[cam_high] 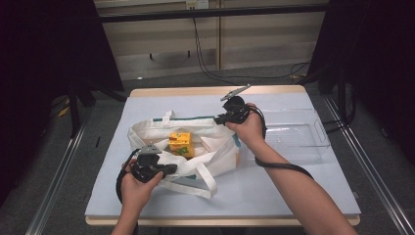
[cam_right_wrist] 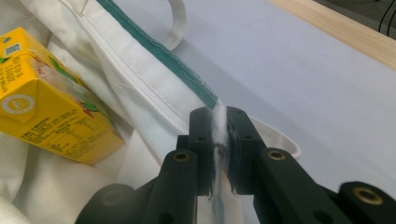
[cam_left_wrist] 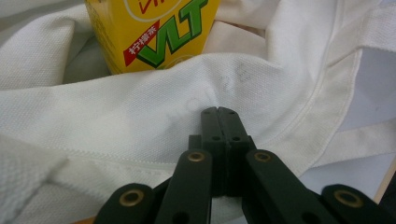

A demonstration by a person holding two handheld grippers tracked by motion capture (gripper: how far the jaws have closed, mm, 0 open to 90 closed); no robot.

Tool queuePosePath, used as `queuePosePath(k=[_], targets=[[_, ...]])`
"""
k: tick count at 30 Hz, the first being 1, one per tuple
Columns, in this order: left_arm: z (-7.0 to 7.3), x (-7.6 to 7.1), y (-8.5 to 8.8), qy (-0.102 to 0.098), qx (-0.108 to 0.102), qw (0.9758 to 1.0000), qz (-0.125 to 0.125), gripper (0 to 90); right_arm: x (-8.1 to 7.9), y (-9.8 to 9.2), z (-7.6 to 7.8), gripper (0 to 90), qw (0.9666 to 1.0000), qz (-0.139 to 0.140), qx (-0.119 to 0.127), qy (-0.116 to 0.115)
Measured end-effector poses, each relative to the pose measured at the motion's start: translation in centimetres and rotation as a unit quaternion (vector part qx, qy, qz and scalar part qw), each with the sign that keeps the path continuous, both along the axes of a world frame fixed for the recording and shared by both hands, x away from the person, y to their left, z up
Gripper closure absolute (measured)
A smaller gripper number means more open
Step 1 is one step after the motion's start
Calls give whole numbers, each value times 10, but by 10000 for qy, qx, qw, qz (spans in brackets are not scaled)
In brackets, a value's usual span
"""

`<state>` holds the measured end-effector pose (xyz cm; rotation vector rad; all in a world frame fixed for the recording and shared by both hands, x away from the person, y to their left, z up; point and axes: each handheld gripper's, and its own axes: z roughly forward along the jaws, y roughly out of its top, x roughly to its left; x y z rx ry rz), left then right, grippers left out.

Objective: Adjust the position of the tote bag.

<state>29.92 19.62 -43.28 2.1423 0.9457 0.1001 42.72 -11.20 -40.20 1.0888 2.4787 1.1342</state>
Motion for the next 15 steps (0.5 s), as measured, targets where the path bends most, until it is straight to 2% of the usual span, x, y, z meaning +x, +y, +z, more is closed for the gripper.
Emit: queuePosePath(k=[5, 8, 11, 14, 15], targets=[[0, 0, -1, 14, 39, 10000, -6, 900, -1, 1, -4, 811, 9999, -20, -81, -105], [1, -1, -1, 15, 42, 10000, -15, 900, -1, 0, -5, 810, 9999, 20, 0, -103], [6, 0, 1, -40, -85, 10000, 25, 900, -3, 0, -3, 810, 9999, 65, -35, -154], [15, 0, 2, -178, -100, 9998, 63, 900, -4, 0, -2, 809, 9998, 99, 3, -187], [19, 0, 2, -213, -164, 9996, 78, 900, -4, 0, -2, 810, 9997, 126, 2, -193]])
